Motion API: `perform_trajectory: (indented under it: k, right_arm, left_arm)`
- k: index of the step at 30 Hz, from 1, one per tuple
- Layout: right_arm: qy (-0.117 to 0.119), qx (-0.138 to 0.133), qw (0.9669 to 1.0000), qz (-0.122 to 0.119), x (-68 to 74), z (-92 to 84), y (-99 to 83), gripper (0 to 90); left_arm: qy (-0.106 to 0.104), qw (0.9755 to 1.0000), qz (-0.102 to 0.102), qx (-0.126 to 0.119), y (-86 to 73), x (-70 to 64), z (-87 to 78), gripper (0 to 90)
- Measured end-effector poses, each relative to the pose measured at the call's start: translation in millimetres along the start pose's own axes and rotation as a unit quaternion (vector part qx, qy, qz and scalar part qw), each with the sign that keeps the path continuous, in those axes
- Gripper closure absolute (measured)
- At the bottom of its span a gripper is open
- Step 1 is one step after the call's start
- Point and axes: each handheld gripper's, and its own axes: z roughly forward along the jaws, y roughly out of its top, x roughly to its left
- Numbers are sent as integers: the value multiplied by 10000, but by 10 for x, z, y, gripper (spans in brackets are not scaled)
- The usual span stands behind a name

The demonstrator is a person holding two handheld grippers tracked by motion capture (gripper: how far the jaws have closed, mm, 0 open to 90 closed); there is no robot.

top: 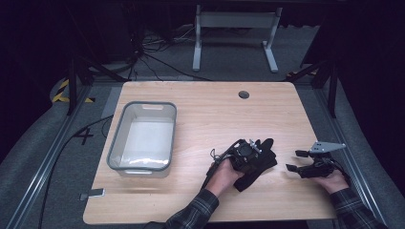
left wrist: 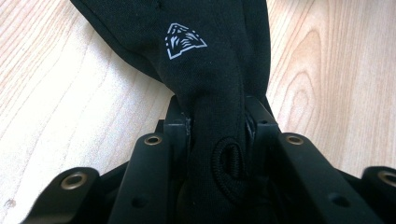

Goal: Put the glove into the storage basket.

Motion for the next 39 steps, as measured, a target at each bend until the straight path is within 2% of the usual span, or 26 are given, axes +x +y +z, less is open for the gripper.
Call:
perform_trajectory:
  k: [3, 9, 13, 19, 26, 28, 39]
  right_arm:
    - [-26, 29, 10000, 14, 1, 11, -6, 198]
    - [-52, 67, 10000, 9, -5, 38, -12, 183]
    - [-102, 147, 9998, -38, 8, 58, -15, 173]
    - [-139, 106, 9998, -43, 13, 73, -29, 155]
    - [-272, 114, 9994, -189, 58, 95, -41, 141]
    - [-269, 114, 9994, -186, 57, 95, -41, 141]
    - [-272, 115, 9994, -192, 59, 96, -41, 140]
  left_arm:
    - [-121, 9999, -108, 27, 9, 14, -32, 698]
    - [-102, 9999, -88, 30, 30, 4, -121, 697]
    - [-91, 9999, -92, -68, 52, 1, -210, 697]
    - [-125, 9992, -284, -254, 54, 27, -347, 696]
    - [-16, 9992, -286, -281, 75, 36, -561, 695]
    - [59, 9993, -268, -252, 75, 45, -624, 695]
    - [243, 9978, -411, -452, 44, 143, -935, 693]
